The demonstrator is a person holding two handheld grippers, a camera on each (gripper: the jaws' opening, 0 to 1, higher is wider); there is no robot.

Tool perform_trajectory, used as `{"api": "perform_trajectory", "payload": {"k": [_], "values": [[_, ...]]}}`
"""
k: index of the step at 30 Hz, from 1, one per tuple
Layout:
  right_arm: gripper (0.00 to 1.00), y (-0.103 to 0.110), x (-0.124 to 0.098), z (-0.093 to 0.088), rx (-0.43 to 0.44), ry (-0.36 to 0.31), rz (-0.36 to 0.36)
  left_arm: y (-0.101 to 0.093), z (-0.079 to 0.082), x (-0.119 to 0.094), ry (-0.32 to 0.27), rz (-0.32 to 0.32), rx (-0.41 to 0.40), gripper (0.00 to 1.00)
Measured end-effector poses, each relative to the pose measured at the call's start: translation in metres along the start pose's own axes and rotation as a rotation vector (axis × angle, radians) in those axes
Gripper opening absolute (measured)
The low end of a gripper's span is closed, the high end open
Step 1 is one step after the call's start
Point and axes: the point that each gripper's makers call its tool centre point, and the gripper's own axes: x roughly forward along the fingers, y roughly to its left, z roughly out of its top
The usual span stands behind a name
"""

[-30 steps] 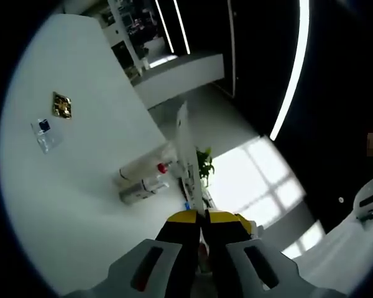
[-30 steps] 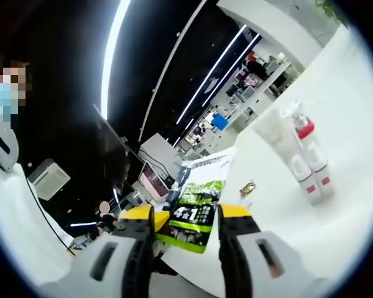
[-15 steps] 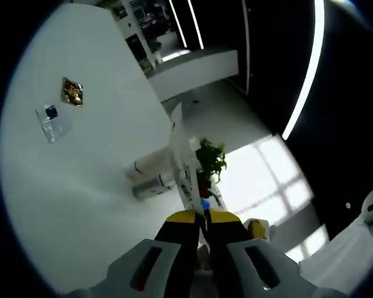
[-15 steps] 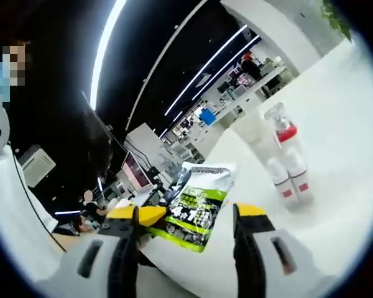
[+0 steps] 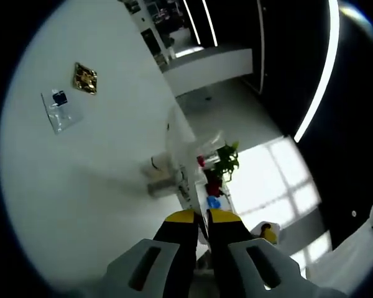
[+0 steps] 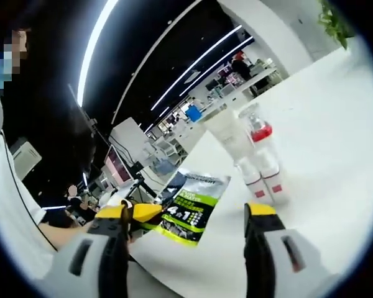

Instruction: Arrange the skincare products in the storage area until every visible bottle or jar stands upright without overlapping.

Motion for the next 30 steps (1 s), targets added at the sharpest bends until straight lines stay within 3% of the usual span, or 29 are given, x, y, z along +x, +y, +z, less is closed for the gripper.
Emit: {"api": "perform_trajectory", "payload": {"k": [8, 26, 30], "values": [[0.85, -0.019, -0.005, -0.007, -0.057, 0.049, -0.065, 0.017, 0.000, 0.009, 0.016, 0.033, -0.013, 0.02], [0.89, -0.050, -0.022, -0.011, -0.098, 0.078, -0.168, 0.054, 0.002, 0.026, 0.037, 0.098, -0.003, 0.04], [0.89, -0.054, -0.024, -0.011, -0.087, 0.073, -0.181, 0.067, 0.001, 0.028, 0.044, 0.150, 0.003, 0.00]]}}
